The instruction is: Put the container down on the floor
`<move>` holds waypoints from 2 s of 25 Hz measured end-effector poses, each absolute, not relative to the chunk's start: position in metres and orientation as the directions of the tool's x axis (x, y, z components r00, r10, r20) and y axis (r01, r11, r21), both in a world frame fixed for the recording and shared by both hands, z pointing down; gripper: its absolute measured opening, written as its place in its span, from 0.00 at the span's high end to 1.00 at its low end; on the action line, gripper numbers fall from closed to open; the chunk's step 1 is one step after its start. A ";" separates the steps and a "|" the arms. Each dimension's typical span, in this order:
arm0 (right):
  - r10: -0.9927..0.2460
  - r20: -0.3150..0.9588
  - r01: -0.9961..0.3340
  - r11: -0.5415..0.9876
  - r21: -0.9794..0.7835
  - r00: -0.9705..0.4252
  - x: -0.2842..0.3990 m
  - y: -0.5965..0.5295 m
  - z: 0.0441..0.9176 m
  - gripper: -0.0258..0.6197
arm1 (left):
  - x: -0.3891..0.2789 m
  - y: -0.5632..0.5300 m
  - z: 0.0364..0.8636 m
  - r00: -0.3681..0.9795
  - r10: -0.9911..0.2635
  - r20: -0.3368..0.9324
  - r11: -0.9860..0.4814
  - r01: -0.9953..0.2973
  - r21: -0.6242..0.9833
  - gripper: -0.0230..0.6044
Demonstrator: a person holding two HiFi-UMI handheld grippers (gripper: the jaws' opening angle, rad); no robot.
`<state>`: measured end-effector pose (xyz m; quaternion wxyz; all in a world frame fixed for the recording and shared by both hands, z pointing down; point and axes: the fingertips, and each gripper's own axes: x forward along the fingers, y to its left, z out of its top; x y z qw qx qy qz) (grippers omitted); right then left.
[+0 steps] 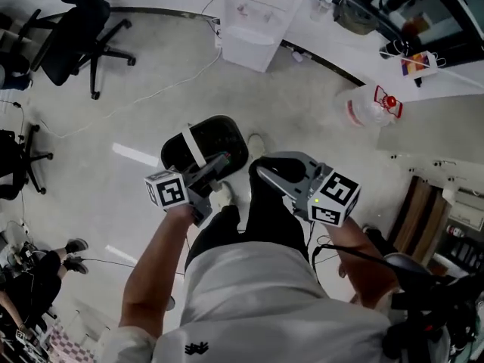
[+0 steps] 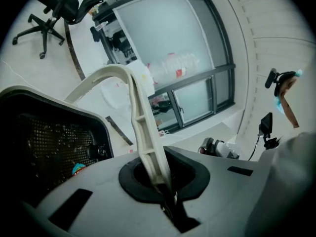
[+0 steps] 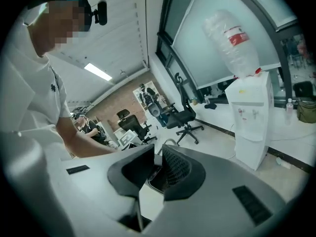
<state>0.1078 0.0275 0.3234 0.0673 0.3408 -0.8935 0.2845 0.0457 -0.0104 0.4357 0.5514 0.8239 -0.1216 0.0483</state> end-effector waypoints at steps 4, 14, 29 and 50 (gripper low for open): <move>-0.476 0.321 -0.574 0.661 -0.483 -0.819 0.126 -0.036 0.349 0.93 | 0.069 -0.077 0.465 0.954 -0.219 0.205 -0.329 -0.270 0.905 0.95; -0.290 0.341 -0.442 0.694 -0.568 -0.894 0.163 -0.158 0.412 0.93 | 0.095 -0.223 0.560 0.885 -0.435 0.168 -0.235 -0.291 0.927 0.95; -0.131 0.476 -0.439 0.645 -0.625 -0.870 0.170 -0.223 0.584 0.93 | 0.110 -0.319 0.768 0.898 -0.372 0.235 -0.207 -0.327 0.922 0.95; -0.079 0.470 -0.420 0.595 -0.685 -0.879 0.158 -0.201 0.666 0.93 | 0.083 -0.324 0.895 0.903 -0.353 0.245 -0.228 -0.337 0.913 0.95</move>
